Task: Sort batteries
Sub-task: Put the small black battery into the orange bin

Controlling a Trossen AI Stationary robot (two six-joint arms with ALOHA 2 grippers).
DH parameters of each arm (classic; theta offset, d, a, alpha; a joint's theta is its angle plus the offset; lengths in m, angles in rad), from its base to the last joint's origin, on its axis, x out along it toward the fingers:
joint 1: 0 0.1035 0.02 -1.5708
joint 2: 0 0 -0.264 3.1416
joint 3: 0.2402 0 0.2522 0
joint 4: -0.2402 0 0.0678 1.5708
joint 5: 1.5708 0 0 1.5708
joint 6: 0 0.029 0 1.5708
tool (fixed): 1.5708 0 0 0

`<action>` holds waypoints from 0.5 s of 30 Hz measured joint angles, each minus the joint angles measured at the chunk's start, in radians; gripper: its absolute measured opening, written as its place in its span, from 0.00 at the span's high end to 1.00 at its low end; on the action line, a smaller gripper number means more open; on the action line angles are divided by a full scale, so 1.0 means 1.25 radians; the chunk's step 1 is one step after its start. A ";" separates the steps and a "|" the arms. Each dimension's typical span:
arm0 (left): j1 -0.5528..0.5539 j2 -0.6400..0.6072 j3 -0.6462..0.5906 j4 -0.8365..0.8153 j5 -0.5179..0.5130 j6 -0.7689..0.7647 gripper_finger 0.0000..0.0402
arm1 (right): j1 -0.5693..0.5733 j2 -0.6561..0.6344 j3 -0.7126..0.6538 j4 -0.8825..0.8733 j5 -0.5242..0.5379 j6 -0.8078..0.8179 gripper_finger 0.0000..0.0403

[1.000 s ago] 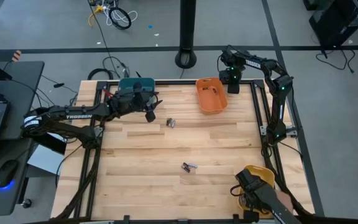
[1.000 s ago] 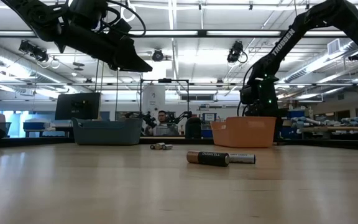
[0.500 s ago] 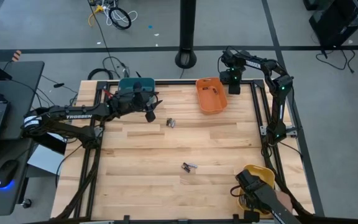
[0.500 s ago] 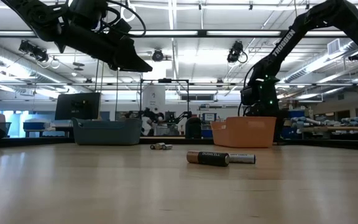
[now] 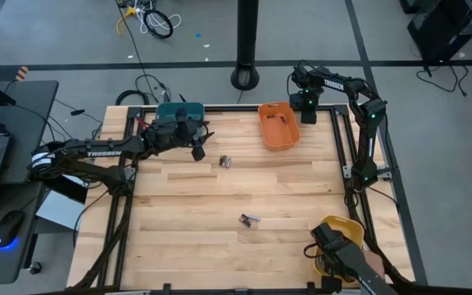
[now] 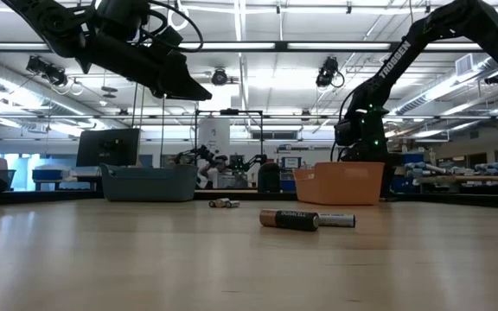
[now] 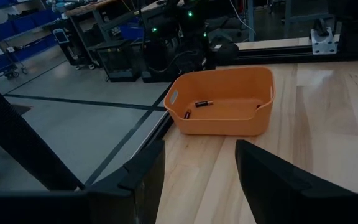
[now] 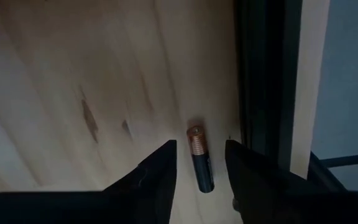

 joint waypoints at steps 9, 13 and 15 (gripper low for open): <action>0.000 0.000 0.000 0.000 0.000 0.000 0.50 | -0.001 0.001 -0.029 0.029 0.005 -0.017 0.62; 0.000 0.000 0.000 0.000 0.000 0.000 0.50 | -0.001 0.001 -0.031 0.035 0.017 -0.021 0.62; 0.000 0.000 0.000 0.000 0.000 0.000 0.50 | -0.001 0.001 -0.031 0.035 0.018 -0.021 0.64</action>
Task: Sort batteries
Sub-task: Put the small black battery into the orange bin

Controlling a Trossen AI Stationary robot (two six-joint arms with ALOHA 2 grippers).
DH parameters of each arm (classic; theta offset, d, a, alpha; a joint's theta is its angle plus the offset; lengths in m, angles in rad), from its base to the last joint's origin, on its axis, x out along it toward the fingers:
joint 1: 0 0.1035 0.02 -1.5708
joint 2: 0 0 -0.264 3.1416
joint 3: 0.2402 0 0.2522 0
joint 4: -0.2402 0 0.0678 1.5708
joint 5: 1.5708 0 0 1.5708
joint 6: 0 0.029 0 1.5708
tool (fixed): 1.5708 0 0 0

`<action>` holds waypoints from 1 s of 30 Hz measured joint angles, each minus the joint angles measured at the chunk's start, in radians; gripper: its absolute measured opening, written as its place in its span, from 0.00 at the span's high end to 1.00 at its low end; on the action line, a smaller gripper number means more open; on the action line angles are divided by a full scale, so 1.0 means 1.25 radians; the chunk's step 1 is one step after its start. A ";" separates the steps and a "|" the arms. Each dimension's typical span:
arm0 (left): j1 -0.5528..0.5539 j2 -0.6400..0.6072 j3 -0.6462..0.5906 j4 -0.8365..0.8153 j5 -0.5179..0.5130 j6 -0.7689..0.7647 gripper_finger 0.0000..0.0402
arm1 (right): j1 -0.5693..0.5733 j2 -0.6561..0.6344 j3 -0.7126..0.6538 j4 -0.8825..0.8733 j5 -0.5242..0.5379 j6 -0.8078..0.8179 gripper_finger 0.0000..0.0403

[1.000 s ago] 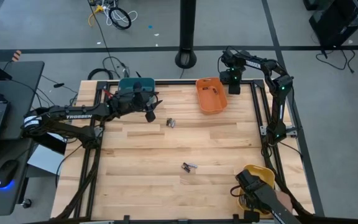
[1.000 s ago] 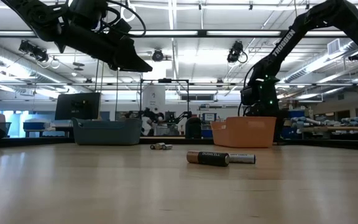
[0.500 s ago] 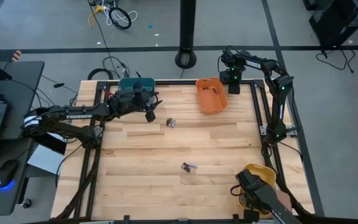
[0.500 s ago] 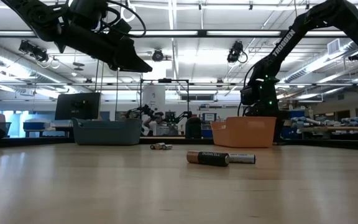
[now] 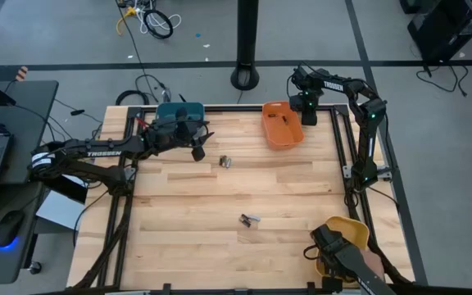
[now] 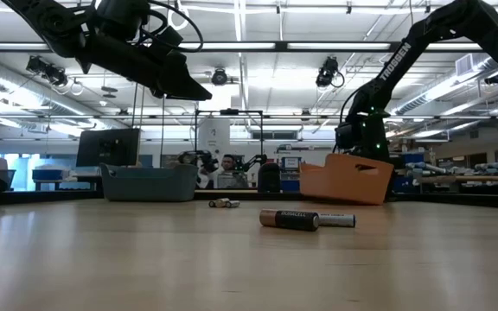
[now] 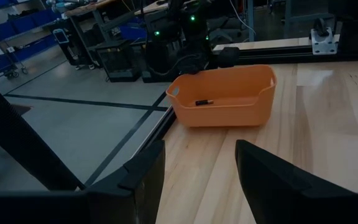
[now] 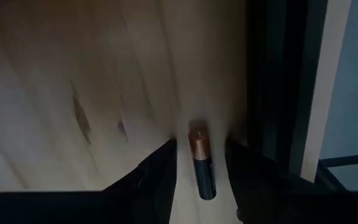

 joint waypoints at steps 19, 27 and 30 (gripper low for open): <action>0.000 0.000 0.000 0.002 0.000 0.000 0.50 | 0.011 -0.003 0.021 -0.039 0.015 -0.012 0.99; 0.000 0.000 0.000 0.003 0.000 0.002 0.50 | 0.010 0.000 0.035 -0.072 -0.009 0.020 0.98; 0.000 0.000 0.000 0.003 0.000 0.002 0.50 | 0.015 -0.002 0.035 -0.092 -0.002 0.037 0.97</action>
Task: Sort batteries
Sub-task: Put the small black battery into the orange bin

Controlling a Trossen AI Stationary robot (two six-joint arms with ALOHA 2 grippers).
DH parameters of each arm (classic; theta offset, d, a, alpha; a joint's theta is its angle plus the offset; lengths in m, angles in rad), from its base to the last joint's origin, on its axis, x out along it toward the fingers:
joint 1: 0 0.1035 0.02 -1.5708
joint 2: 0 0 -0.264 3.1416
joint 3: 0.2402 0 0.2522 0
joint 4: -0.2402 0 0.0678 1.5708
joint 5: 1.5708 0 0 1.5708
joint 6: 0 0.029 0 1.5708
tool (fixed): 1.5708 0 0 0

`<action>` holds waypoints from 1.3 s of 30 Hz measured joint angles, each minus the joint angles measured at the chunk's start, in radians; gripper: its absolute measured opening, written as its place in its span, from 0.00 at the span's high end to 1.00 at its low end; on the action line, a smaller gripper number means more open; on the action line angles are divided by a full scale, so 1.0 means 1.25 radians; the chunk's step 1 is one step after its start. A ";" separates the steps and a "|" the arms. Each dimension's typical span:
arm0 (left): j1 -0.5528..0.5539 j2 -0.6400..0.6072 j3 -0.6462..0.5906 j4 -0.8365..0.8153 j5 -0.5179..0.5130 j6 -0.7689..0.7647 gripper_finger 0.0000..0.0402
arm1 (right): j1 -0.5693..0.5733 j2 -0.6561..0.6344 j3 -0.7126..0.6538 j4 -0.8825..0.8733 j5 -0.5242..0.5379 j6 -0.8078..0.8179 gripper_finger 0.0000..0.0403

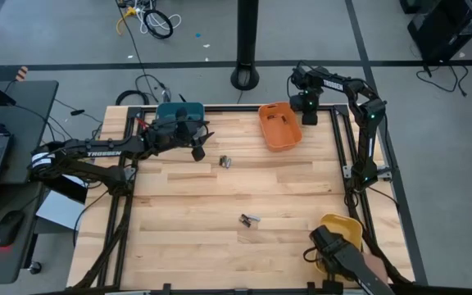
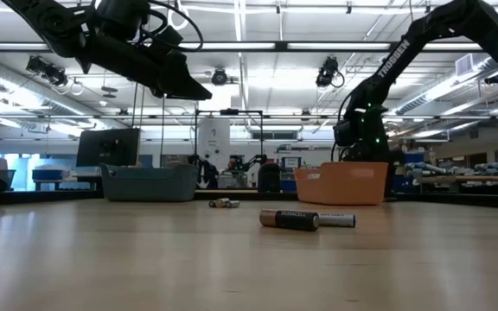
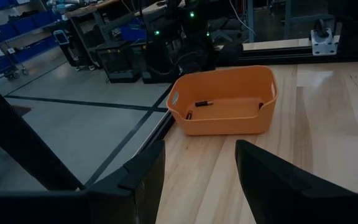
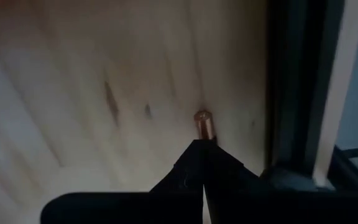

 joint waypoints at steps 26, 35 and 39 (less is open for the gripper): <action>0.000 0.000 0.000 -0.028 0.062 0.002 0.73 | 0.139 -0.239 0.072 -0.153 -0.077 0.156 0.98; -0.038 0.000 0.000 -0.032 0.077 0.062 0.89 | 0.246 -0.261 -0.008 -0.295 -0.074 0.374 0.98; -0.052 0.000 0.000 -0.034 0.070 0.064 0.94 | 0.263 -0.261 -0.098 -0.261 -0.074 0.374 0.98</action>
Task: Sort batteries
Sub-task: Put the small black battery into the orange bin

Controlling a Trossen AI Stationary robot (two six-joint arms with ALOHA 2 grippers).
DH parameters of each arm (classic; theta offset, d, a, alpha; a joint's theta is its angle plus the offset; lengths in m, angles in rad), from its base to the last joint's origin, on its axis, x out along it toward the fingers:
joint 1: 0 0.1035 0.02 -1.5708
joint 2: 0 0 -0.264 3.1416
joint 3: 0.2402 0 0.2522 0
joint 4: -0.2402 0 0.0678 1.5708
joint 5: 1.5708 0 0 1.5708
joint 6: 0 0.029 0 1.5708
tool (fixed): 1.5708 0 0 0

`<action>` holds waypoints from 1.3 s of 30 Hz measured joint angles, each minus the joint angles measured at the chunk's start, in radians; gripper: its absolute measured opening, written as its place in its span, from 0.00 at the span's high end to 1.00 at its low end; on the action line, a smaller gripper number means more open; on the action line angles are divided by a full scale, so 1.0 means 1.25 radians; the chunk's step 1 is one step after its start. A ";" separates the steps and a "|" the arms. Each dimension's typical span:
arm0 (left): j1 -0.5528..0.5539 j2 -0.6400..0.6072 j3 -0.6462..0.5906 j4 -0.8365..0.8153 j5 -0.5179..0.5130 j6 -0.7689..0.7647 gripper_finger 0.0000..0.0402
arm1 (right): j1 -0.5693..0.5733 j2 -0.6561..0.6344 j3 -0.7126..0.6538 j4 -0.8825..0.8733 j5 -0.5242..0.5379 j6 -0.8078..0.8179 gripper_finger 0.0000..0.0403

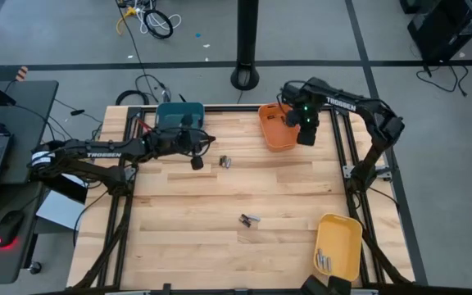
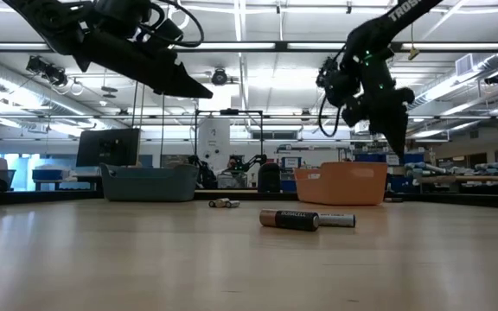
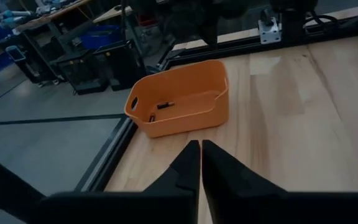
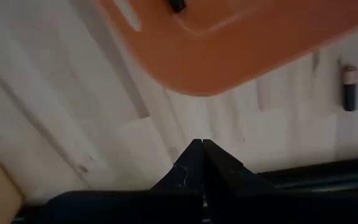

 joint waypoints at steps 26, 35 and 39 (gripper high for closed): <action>-0.001 0.000 0.000 -0.011 -0.029 -0.002 0.96 | 0.005 -0.068 -0.073 0.285 -0.160 -0.011 0.98; -0.001 0.000 0.000 0.006 -0.029 -0.003 0.96 | -0.180 -0.010 -0.017 0.254 0.024 0.153 0.98; -0.001 0.000 0.000 0.012 -0.029 -0.003 0.96 | -0.226 0.057 -0.017 0.256 0.030 0.197 0.98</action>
